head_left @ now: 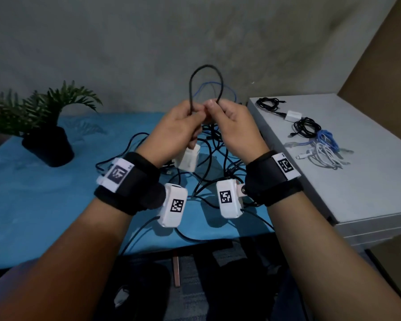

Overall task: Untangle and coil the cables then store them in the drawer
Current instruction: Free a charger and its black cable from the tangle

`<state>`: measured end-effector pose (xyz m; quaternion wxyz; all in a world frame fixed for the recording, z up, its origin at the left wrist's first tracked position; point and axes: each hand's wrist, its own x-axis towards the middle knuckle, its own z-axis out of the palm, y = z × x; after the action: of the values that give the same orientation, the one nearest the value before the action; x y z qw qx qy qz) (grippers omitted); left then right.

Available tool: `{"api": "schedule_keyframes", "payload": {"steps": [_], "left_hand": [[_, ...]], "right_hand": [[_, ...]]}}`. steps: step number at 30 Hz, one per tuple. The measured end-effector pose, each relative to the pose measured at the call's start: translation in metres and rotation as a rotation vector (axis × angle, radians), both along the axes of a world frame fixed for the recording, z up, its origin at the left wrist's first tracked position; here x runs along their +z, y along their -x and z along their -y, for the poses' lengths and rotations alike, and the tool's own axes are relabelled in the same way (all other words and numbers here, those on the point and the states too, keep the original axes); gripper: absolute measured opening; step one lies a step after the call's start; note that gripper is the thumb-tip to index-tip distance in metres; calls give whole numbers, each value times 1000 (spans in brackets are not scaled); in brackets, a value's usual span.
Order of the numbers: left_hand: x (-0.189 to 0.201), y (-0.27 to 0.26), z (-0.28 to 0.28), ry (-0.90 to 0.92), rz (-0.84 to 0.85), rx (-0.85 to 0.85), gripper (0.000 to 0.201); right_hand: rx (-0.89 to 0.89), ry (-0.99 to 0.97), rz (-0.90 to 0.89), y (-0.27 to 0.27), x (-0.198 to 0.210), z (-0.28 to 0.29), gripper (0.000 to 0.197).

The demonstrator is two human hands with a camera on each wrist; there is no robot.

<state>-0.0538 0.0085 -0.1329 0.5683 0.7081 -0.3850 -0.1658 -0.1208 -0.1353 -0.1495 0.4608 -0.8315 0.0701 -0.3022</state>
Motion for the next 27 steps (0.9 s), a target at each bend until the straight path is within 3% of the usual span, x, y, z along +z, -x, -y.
{"api": "schedule_keyframes", "payload": {"steps": [3, 6, 11, 14, 17, 23, 27], "left_hand": [[-7, 7, 8, -26, 61, 70, 28], [-5, 10, 10, -26, 127, 79, 21], [-8, -3, 7, -38, 56, 1, 30], [-11, 1, 10, -43, 142, 15, 14], [-13, 2, 12, -39, 215, 35, 16], [-15, -5, 13, 81, 256, 90, 24], [-9, -3, 14, 173, 263, 99, 23]], "right_hand": [[12, 35, -6, 4, -3, 4, 31], [46, 53, -23, 11, 1, 4, 29], [92, -29, -26, 22, 16, 2, 31], [159, -36, -53, 29, 24, -1, 30], [190, -26, -71, 29, 24, -3, 33], [191, -13, -277, 21, -8, 7, 50], [223, -109, -418, 24, -16, 14, 60]]}}
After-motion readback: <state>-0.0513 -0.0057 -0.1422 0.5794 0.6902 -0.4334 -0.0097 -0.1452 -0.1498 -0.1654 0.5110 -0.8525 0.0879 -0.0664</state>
